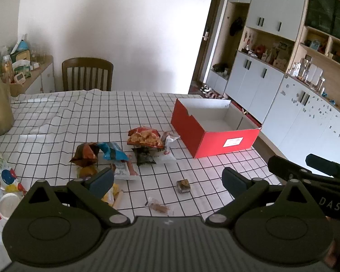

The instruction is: Organize snacks

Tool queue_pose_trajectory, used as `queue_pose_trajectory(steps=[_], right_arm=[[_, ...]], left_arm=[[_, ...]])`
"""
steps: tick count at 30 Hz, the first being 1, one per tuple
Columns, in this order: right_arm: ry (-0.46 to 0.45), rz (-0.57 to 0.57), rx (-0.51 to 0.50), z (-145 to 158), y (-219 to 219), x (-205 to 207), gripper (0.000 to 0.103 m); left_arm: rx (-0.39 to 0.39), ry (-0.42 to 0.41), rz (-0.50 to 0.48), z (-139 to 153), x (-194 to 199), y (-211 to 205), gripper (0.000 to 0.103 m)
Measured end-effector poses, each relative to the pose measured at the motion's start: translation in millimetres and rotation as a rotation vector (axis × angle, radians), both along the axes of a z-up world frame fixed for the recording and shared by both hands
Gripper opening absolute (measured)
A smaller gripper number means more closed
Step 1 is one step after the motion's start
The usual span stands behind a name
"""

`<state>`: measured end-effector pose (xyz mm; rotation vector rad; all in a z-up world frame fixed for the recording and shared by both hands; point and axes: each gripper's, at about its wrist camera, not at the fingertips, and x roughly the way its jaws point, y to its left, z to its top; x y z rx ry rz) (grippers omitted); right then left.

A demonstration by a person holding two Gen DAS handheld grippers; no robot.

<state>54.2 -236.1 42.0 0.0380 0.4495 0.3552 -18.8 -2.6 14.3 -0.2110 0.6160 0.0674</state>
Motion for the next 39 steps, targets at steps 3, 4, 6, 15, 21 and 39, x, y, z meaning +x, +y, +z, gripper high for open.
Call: queue_pose_trajectory(steps=[3, 4, 6, 15, 21, 39], right_arm=[[-0.005, 0.005, 0.000, 0, 0, -1, 0.100], [-0.007, 0.005, 0.000, 1, 0, -1, 0.100], [-0.006, 0.004, 0.000, 1, 1, -1, 0.100], [-0.015, 0.010, -0.003, 1, 2, -2, 0.100], [-0.024, 0.017, -0.005, 1, 3, -2, 0.100], [-0.022, 0.055, -0.017, 0, 18, 6, 0.102]], left_arm=[[0.002, 0.000, -0.002, 1, 0, 0, 0.102], [0.002, 0.000, -0.003, 1, -1, -1, 0.102], [0.004, 0.000, -0.005, 1, -1, 0, 0.102], [0.008, -0.003, 0.001, 1, -2, 3, 0.102], [0.013, -0.011, 0.002, 4, -3, 5, 0.102], [-0.017, 0.027, 0.013, -6, 10, 23, 0.102]])
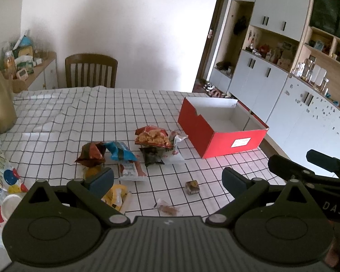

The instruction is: Organize snacks

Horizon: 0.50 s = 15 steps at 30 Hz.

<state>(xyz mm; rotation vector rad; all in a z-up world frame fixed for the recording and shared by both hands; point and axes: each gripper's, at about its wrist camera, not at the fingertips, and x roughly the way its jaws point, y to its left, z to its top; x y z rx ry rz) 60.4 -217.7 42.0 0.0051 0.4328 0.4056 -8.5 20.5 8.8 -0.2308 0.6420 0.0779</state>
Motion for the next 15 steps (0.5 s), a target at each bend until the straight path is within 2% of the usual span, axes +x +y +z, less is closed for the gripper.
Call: queue_pose_trajectory(steps=[7, 10, 15], right_arm=[[0.039, 0.009, -0.013, -7, 6, 20, 0.102], [0.049, 0.013, -0.070, -20, 9, 34, 0.102], [0.115, -0.010, -0.100, -43, 5, 59, 0.098]], left_arm=[[-0.010, 0.013, 0.056, -11, 13, 30, 0.102], [0.012, 0.035, 0.100, -21, 23, 48, 0.102], [-0.021, 0.083, 0.163, -41, 36, 79, 0.102]])
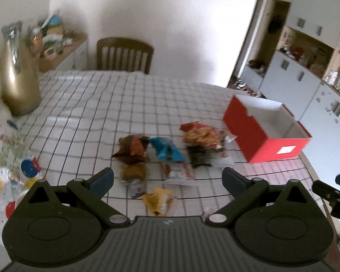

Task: Organize snacks
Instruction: 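Grasp the yellow M&M's bag with the left tool while the right tool grasps the brown cake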

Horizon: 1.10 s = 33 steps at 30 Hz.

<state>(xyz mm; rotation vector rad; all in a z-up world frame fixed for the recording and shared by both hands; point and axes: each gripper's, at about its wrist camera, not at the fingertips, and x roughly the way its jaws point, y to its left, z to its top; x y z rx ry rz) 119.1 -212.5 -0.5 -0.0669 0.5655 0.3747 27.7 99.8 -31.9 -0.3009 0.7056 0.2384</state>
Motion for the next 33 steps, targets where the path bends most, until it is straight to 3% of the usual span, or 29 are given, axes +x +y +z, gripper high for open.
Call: queue_pose_trajectory(steps=[8, 15, 18, 24, 31, 33], right_arm=[[0.089, 0.005, -0.019, -28, 0, 31, 0.085], [0.136, 0.055, -0.034, -50, 9, 48, 0.080], [0.165, 0.096, -0.038, -64, 16, 55, 0.075], [0.222, 0.156, -0.077, -90, 34, 68, 0.070], [0.269, 0.207, -0.112, -114, 56, 83, 0.058], [0.279, 0.211, -0.107, -118, 60, 86, 0.056]], left_arm=[[0.020, 0.052, 0.002, -34, 12, 3, 0.101], [0.040, 0.092, -0.006, -66, 28, -7, 0.100], [0.036, 0.121, -0.010, -83, 39, -7, 0.091], [0.021, 0.172, 0.017, -110, 53, 0, 0.088], [-0.074, 0.219, 0.056, -130, 62, 12, 0.080], [-0.093, 0.226, 0.061, -134, 65, 12, 0.069]])
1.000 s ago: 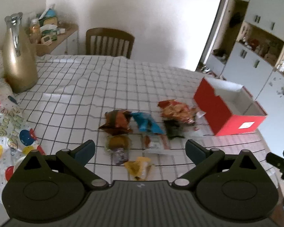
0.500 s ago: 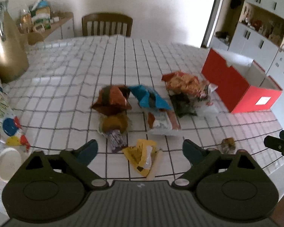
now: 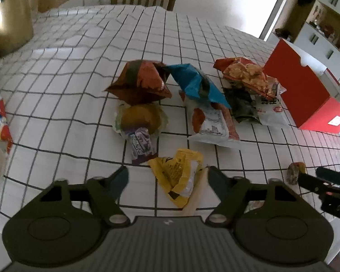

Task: Organize snacks
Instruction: 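Grasp the yellow M&M's bag with the left tool while the right tool grasps the brown cake, then carry both snacks over the red box and open both tools to drop them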

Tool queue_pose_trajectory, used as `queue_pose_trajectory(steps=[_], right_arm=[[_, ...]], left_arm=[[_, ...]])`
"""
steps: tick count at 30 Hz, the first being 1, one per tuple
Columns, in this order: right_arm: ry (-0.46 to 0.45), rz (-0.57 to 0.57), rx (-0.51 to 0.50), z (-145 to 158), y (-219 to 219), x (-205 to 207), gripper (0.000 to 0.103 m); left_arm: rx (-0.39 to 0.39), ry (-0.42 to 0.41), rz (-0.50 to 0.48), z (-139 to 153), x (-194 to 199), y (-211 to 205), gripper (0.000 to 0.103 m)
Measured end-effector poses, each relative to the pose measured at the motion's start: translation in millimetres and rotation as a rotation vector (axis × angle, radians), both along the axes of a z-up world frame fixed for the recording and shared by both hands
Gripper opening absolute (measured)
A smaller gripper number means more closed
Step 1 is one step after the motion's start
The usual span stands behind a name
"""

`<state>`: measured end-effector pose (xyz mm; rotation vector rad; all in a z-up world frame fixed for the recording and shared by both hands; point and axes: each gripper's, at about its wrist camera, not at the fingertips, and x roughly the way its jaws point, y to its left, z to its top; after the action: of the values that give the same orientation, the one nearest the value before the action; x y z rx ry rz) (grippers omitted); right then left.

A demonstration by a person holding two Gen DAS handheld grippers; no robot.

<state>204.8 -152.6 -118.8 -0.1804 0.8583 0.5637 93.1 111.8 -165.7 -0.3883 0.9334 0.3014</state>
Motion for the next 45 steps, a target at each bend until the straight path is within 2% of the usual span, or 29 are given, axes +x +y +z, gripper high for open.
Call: queue_pose_trajectory(steps=[5, 8, 11, 14, 17, 27, 35, 45], right_arm=[[0.027, 0.004, 0.005, -7, 9, 4, 0.050], [0.025, -0.008, 0.000, -8, 13, 4, 0.048], [0.042, -0.012, 0.008, -10, 15, 6, 0.044], [0.047, -0.024, 0.006, -11, 16, 7, 0.038], [0.058, -0.045, 0.010, -13, 14, 10, 0.032], [0.046, -0.058, 0.021, -6, 8, 7, 0.029], [0.025, -0.058, 0.049, 19, -7, 7, 0.029], [-0.012, -0.043, 0.098, 58, -34, 6, 0.029]], left_arm=[[-0.051, 0.016, 0.022, -7, 5, 4, 0.060], [-0.050, 0.011, 0.009, -8, 9, 3, 0.058], [-0.062, 0.012, -0.001, -7, 13, 1, 0.046], [-0.047, 0.018, -0.001, -7, 15, -1, 0.043], [-0.049, 0.007, -0.006, -6, 15, -1, 0.034], [-0.039, 0.013, 0.001, 0, 9, -2, 0.031], [-0.051, -0.002, -0.009, 14, 2, -6, 0.029], [-0.078, -0.065, -0.049, 55, 0, -27, 0.029]])
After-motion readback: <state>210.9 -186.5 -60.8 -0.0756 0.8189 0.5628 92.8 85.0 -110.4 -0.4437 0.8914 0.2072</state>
